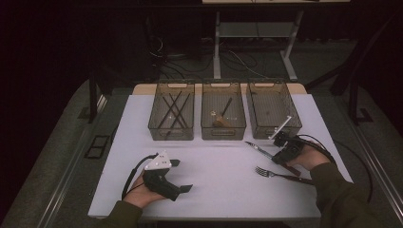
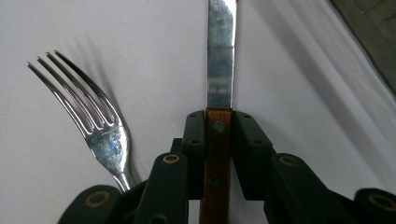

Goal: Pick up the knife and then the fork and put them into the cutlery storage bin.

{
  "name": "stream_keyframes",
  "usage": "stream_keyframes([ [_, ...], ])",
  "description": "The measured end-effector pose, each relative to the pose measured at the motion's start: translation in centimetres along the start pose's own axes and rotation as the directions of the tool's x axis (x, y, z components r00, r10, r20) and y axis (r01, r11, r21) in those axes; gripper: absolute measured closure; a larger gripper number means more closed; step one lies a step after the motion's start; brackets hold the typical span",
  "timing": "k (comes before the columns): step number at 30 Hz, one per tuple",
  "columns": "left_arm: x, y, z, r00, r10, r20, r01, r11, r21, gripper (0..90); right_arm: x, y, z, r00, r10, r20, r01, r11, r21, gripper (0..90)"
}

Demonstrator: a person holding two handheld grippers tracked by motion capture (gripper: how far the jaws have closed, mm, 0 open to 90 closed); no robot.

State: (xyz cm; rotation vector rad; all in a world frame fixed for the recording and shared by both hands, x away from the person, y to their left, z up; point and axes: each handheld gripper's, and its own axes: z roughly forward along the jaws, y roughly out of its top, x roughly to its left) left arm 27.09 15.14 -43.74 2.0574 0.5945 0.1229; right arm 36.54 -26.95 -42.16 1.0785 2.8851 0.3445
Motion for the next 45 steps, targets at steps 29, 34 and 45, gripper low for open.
stream_keyframes([
  [29, 0.5, -0.2, -0.9, 0.9999, -0.001, -0.011, 0.001, 1.0000, 0.002, 0.0, -0.5, -0.3, -2.2, 0.9990, 0.022, -0.038, -0.024, 0.999, -0.048, 76.7],
  [34, 0.5, -0.3, -1.1, 1.0000, 0.003, -0.007, -0.003, 1.0000, -0.002, 0.0, -0.7, -1.5, -3.0, 0.9977, 0.035, -0.057, -0.044, 0.986, -0.163, 76.6],
  [45, 0.8, -0.6, -1.1, 0.9999, -0.003, -0.017, 0.003, 1.0000, -0.003, 0.0, -0.4, -3.5, -3.2, 0.9955, 0.052, -0.079, -0.079, 0.915, -0.395, 76.7],
])
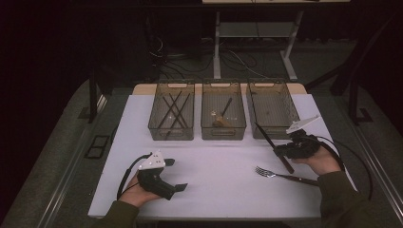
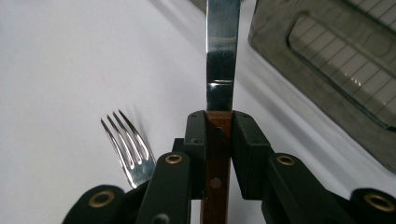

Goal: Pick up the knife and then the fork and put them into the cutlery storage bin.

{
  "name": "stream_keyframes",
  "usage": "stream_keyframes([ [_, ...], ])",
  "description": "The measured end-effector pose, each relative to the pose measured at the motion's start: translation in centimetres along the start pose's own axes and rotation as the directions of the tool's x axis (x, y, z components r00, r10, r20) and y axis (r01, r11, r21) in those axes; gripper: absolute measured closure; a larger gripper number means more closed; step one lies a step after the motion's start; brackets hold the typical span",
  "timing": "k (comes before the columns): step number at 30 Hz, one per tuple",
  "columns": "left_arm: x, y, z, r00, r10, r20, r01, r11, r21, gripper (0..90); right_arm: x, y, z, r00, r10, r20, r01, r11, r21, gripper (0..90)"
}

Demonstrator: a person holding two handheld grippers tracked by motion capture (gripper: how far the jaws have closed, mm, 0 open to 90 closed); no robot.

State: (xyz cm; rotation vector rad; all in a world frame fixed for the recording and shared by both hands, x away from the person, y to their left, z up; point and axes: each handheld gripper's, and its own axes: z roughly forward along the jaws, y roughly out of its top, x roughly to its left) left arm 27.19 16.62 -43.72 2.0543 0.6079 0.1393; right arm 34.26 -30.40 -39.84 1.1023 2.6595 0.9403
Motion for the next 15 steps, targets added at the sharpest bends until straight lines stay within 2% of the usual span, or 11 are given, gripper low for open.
stream_keyframes([
  [5, 0.0, 0.0, 0.0, 1.0000, 0.003, 0.001, -0.003, 1.0000, -0.003, 0.0, 0.1, -0.1, -0.5, 0.9999, 0.005, 0.015, -0.004, 0.997, -0.075, 76.7],
  [8, 0.0, 0.0, 0.0, 1.0000, 0.004, 0.001, -0.004, 1.0000, -0.004, 0.0, 0.0, 0.0, -0.9, 0.9995, 0.014, 0.027, -0.011, 0.992, -0.125, 76.7],
  [15, -0.1, 0.1, 0.1, 1.0000, -0.001, 0.003, 0.001, 1.0000, -0.008, 0.0, -0.5, 0.4, -2.5, 0.9954, 0.067, 0.068, -0.047, 0.964, -0.263, 76.7],
])
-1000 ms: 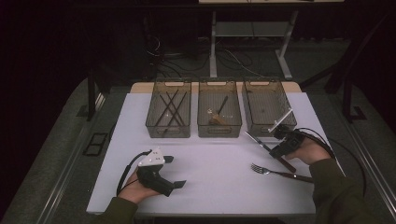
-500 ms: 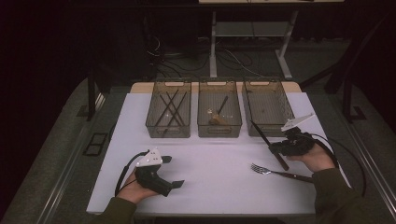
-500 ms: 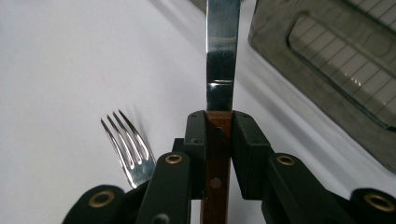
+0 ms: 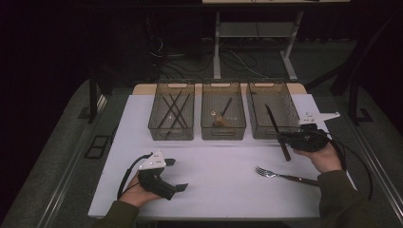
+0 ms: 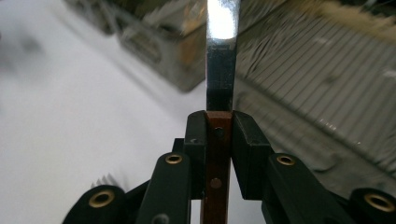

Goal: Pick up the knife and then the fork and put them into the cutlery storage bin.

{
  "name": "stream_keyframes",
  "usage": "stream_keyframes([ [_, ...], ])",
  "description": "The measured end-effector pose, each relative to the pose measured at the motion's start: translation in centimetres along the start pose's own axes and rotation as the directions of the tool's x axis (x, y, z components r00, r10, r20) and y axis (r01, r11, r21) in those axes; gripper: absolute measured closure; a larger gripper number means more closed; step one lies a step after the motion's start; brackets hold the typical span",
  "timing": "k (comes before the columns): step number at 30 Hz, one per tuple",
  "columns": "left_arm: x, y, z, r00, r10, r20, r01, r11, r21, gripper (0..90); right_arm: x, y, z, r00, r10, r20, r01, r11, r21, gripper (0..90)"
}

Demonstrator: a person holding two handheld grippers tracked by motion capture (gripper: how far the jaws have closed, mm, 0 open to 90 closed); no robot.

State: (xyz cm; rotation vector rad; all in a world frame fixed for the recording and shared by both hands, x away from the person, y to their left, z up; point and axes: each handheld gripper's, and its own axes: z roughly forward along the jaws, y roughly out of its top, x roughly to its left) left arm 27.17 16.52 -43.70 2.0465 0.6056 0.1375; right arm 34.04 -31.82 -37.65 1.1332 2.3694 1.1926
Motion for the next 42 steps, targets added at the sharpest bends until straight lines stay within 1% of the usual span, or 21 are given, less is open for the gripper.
stream_keyframes([
  [3, 0.0, 0.0, 0.0, 1.0000, -0.002, -0.001, 0.002, 1.0000, -0.002, 0.0, -0.4, 0.6, -0.7, 0.9993, 0.016, 0.034, -0.014, 0.999, -0.047, 76.6],
  [7, 0.0, 0.0, 0.0, 1.0000, -0.004, 0.000, 0.004, 1.0000, -0.003, 0.0, -0.9, 1.4, -1.4, 0.9971, 0.029, 0.070, -0.023, 0.996, -0.086, 76.6],
  [11, 0.0, 0.0, 0.0, 1.0000, -0.003, 0.002, 0.003, 1.0000, -0.003, 0.0, -1.6, 2.3, -1.6, 0.9937, 0.060, 0.095, -0.048, 0.991, -0.123, 76.6],
  [13, 0.0, 0.0, 0.0, 1.0000, -0.004, 0.002, 0.004, 1.0000, -0.004, 0.0, -2.1, 2.8, -1.6, 0.9909, 0.068, 0.116, -0.052, 0.990, -0.133, 76.6],
  [16, 0.0, 0.0, 0.0, 1.0000, -0.002, 0.003, 0.002, 1.0000, -0.002, 0.0, -2.7, 3.7, -1.8, 0.9874, 0.086, 0.133, -0.064, 0.985, -0.160, 76.6],
  [19, 0.0, 0.0, 0.0, 1.0000, -0.004, 0.004, 0.004, 1.0000, -0.004, 0.0, -3.3, 4.4, -2.0, 0.9842, 0.113, 0.137, -0.086, 0.978, -0.188, 76.6],
  [21, 0.0, 0.0, 0.0, 1.0000, -0.003, 0.003, 0.003, 1.0000, -0.005, 0.0, -3.7, 4.9, -1.9, 0.9796, 0.120, 0.161, -0.089, 0.978, -0.191, 76.6],
  [22, 0.0, 0.0, 0.0, 1.0000, 0.000, 0.001, 0.000, 1.0000, -0.006, 0.0, -3.9, 5.1, -1.9, 0.9784, 0.128, 0.162, -0.096, 0.976, -0.194, 76.6],
  [24, 0.0, 0.0, 0.0, 1.0000, -0.001, 0.001, 0.001, 1.0000, -0.007, 0.0, -4.5, 5.5, -1.8, 0.9742, 0.138, 0.179, -0.099, 0.973, -0.207, 76.6],
  [26, 0.0, 0.1, 0.0, 1.0000, -0.001, 0.002, 0.001, 1.0000, -0.007, 0.0, -4.9, 5.7, -1.5, 0.9729, 0.152, 0.175, -0.111, 0.969, -0.221, 76.6],
  [27, 0.0, 0.1, 0.0, 1.0000, -0.001, 0.002, 0.001, 1.0000, -0.009, 0.0, -5.2, 5.7, -1.4, 0.9712, 0.156, 0.180, -0.114, 0.968, -0.225, 76.6],
  [29, 0.0, 0.1, 0.0, 1.0000, 0.000, 0.003, 0.000, 1.0000, -0.008, 0.0, -5.8, 5.8, -0.9, 0.9646, 0.168, 0.204, -0.124, 0.969, -0.213, 76.6],
  [31, 0.0, 0.1, 0.0, 1.0000, -0.002, 0.004, 0.002, 1.0000, -0.008, 0.0, -6.3, 5.8, -0.5, 0.9623, 0.174, 0.209, -0.129, 0.969, -0.211, 76.6],
  [32, 0.0, 0.0, 0.0, 1.0000, -0.004, 0.004, 0.004, 1.0000, -0.009, 0.0, -6.6, 5.7, -0.2, 0.9598, 0.177, 0.218, -0.131, 0.969, -0.209, 76.6],
  [33, 0.0, 0.0, 0.0, 1.0000, -0.005, 0.004, 0.005, 0.9999, -0.010, 0.0, -6.9, 5.6, 0.1, 0.9577, 0.189, 0.217, -0.145, 0.968, -0.203, 76.6],
  [34, 0.0, 0.0, 0.0, 1.0000, -0.006, 0.005, 0.006, 0.9999, -0.011, 0.0, -7.1, 5.5, 0.4, 0.9559, 0.193, 0.222, -0.149, 0.969, -0.198, 76.6],
  [35, 0.0, 0.0, -0.1, 1.0000, -0.006, 0.005, 0.006, 0.9999, -0.012, 0.0, -7.3, 5.4, 0.8, 0.9533, 0.186, 0.238, -0.146, 0.973, -0.177, 76.6],
  [36, 0.0, 0.0, 0.0, 1.0000, -0.006, 0.006, 0.006, 0.9999, -0.012, 0.0, -7.5, 5.3, 1.2, 0.9519, 0.186, 0.244, -0.149, 0.975, -0.162, 76.6],
  [37, 0.0, 0.0, 0.0, 1.0000, -0.005, 0.006, 0.005, 0.9999, -0.011, 0.0, -7.6, 5.2, 1.5, 0.9505, 0.190, 0.246, -0.156, 0.976, -0.153, 76.6],
  [42, 0.0, 0.0, -0.1, 0.9999, -0.008, 0.009, 0.008, 0.9998, -0.015, 0.0, -7.9, 4.4, 3.0, 0.9504, 0.185, 0.250, -0.164, 0.981, -0.104, 76.6],
])
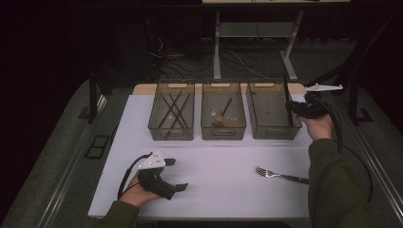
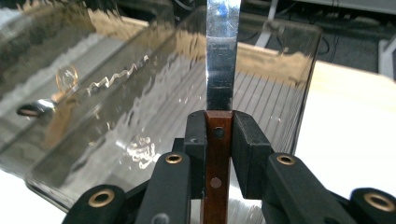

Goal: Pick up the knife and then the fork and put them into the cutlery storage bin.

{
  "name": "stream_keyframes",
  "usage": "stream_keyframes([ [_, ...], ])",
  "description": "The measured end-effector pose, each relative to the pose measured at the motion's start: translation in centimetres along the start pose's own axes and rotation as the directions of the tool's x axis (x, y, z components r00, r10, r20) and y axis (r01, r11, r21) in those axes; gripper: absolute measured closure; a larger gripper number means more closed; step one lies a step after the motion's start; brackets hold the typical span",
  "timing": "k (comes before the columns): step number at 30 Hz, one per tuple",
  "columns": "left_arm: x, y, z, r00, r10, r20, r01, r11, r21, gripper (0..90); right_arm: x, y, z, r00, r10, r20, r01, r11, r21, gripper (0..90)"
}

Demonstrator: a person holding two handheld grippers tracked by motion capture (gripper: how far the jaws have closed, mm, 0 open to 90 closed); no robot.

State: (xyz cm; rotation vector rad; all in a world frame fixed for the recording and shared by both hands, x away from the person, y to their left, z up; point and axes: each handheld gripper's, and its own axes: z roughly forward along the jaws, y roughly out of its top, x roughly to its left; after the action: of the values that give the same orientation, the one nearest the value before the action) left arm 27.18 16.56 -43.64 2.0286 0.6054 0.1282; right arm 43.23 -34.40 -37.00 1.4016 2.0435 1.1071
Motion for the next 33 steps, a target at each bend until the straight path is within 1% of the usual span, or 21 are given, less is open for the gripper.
stream_keyframes([
  [3, -0.1, 0.0, 0.0, 1.0000, -0.001, 0.002, 0.001, 1.0000, -0.002, 0.0, -0.1, -0.6, 0.6, 1.0000, 0.006, -0.003, -0.006, 1.000, 0.021, 76.5],
  [6, -0.1, 0.0, 0.0, 1.0000, 0.001, 0.004, -0.001, 1.0000, -0.002, 0.0, -0.1, -1.0, 1.0, 0.9998, -0.016, 0.010, 0.015, 0.998, 0.055, 76.5],
  [9, -0.1, 0.0, 0.1, 1.0000, 0.001, 0.005, -0.001, 1.0000, 0.001, 0.0, -0.1, -1.4, 1.3, 0.9997, -0.023, 0.007, 0.022, 0.997, 0.073, 76.4],
  [10, -0.1, 0.0, 0.1, 1.0000, 0.002, 0.004, -0.002, 1.0000, 0.003, 0.0, -0.1, -1.4, 1.4, 0.9995, -0.032, 0.008, 0.031, 0.996, 0.082, 76.3],
  [12, -0.1, 0.0, 0.1, 1.0000, 0.003, 0.003, -0.003, 1.0000, 0.006, 0.0, 0.0, -1.6, 1.6, 0.9989, -0.046, 0.005, 0.045, 0.993, 0.111, 76.0],
  [13, -0.1, 0.0, 0.1, 1.0000, 0.003, 0.003, -0.003, 1.0000, 0.006, 0.0, 0.1, -1.7, 1.7, 0.9985, -0.053, 0.012, 0.052, 0.992, 0.117, 75.8],
  [14, -0.1, 0.0, 0.1, 1.0000, 0.002, 0.003, -0.002, 1.0000, 0.007, 0.0, 0.1, -1.7, 1.7, 0.9983, -0.058, 0.010, 0.057, 0.991, 0.117, 75.4],
  [15, -0.1, 0.0, 0.1, 1.0000, 0.002, 0.003, -0.002, 1.0000, 0.007, 0.0, 0.1, -1.8, 1.7, 0.9987, -0.051, 0.002, 0.051, 0.992, 0.117, 73.9],
  [16, -0.1, 0.0, 0.1, 1.0000, 0.002, 0.003, -0.002, 1.0000, 0.007, 0.0, 0.1, -1.9, 1.7, 0.9989, -0.046, -0.004, 0.046, 0.992, 0.115, 67.1],
  [17, -0.1, 0.0, 0.1, 1.0000, 0.003, 0.003, -0.003, 1.0000, 0.007, 0.0, 0.1, -1.9, 1.6, 0.9989, -0.046, 0.004, 0.046, 0.993, 0.112, 62.1],
  [18, -0.1, 0.0, 0.1, 1.0000, 0.003, 0.003, -0.003, 1.0000, 0.007, 0.0, 0.1, -1.8, 1.5, 0.9987, -0.048, 0.015, 0.046, 0.994, 0.102, 58.6],
  [19, -0.1, 0.0, 0.1, 1.0000, 0.003, 0.003, -0.003, 1.0000, 0.007, 0.0, 0.1, -1.8, 1.3, 0.9991, -0.042, 0.011, 0.041, 0.995, 0.093, 56.0],
  [22, -0.1, 0.0, 0.1, 1.0000, 0.005, 0.004, -0.005, 0.9999, 0.013, 0.0, 0.1, -1.6, 0.7, 0.9996, -0.027, -0.002, 0.027, 0.998, 0.062, 53.1],
  [23, -0.1, 0.0, 0.1, 1.0000, 0.003, 0.004, -0.003, 1.0000, 0.009, 0.0, 0.1, -1.4, 0.4, 0.9996, -0.017, -0.022, 0.018, 0.999, 0.049, 52.5],
  [25, -0.1, 0.0, 0.1, 1.0000, 0.004, 0.003, -0.004, 1.0000, 0.009, 0.0, 0.2, -1.3, -0.2, 0.9990, -0.008, -0.043, 0.010, 0.999, 0.033, 50.2],
  [28, -0.1, 0.0, 0.1, 1.0000, 0.006, 0.003, -0.006, 0.9999, 0.011, 0.0, 0.4, -1.2, -1.0, 0.9968, -0.004, -0.079, 0.006, 1.000, 0.016, 47.7],
  [33, -0.2, 0.0, 0.2, 1.0000, 0.005, 0.003, -0.005, 0.9999, 0.011, 0.0, 1.2, -1.4, -2.6, 0.9928, -0.014, -0.119, 0.013, 1.000, -0.009, 44.5],
])
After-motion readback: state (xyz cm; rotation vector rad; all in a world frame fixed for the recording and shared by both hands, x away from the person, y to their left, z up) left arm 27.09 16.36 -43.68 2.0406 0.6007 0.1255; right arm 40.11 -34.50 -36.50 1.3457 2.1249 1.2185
